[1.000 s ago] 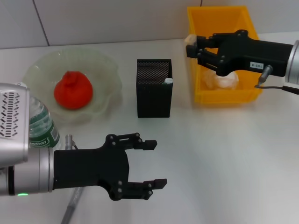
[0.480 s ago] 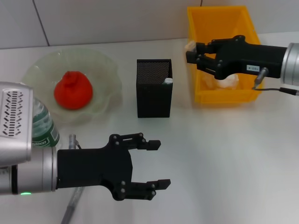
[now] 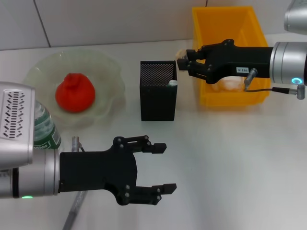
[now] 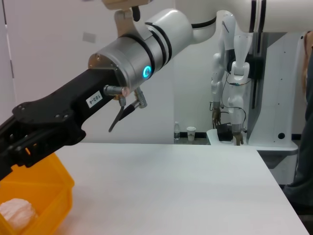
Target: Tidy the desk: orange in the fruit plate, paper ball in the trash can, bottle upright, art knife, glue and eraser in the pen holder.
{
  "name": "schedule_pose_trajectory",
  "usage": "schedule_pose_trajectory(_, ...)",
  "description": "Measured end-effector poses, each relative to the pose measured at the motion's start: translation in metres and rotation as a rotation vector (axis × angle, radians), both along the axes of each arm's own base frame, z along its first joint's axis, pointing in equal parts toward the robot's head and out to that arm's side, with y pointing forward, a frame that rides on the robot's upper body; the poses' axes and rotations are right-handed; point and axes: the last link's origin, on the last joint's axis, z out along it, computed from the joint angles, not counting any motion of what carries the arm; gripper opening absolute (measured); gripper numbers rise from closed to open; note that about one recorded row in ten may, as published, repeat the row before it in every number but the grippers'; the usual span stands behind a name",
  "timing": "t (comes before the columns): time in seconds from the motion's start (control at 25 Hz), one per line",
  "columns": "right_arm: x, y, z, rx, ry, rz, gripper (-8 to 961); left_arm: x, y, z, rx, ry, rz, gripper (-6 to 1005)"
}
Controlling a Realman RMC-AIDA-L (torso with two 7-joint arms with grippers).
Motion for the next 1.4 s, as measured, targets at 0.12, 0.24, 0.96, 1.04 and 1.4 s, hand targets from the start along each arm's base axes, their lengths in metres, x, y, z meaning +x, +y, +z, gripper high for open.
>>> schedule_pose_trajectory(0.12,-0.001,0.001,0.0,-0.002,0.001,0.0,259,0.0,0.0,0.0,0.001,0.0,0.001,786)
schedule_pose_trajectory(0.24,-0.003,0.003,-0.001,-0.004,-0.007,0.004,259,-0.001,0.0,0.0,0.003,0.001,0.001,786)
schedule_pose_trajectory(0.96,-0.012,0.026,-0.02,-0.036,-0.061,-0.001,260,0.0,-0.002,-0.002,-0.011,0.003,-0.007,786)
schedule_pose_trajectory(1.04,-0.013,0.027,-0.02,-0.035,-0.067,0.0,260,0.0,-0.002,-0.003,-0.012,0.003,-0.007,786)
schedule_pose_trajectory(1.4,-0.015,0.033,-0.027,-0.037,-0.085,0.005,259,0.001,-0.003,-0.004,-0.016,0.005,-0.01,786)
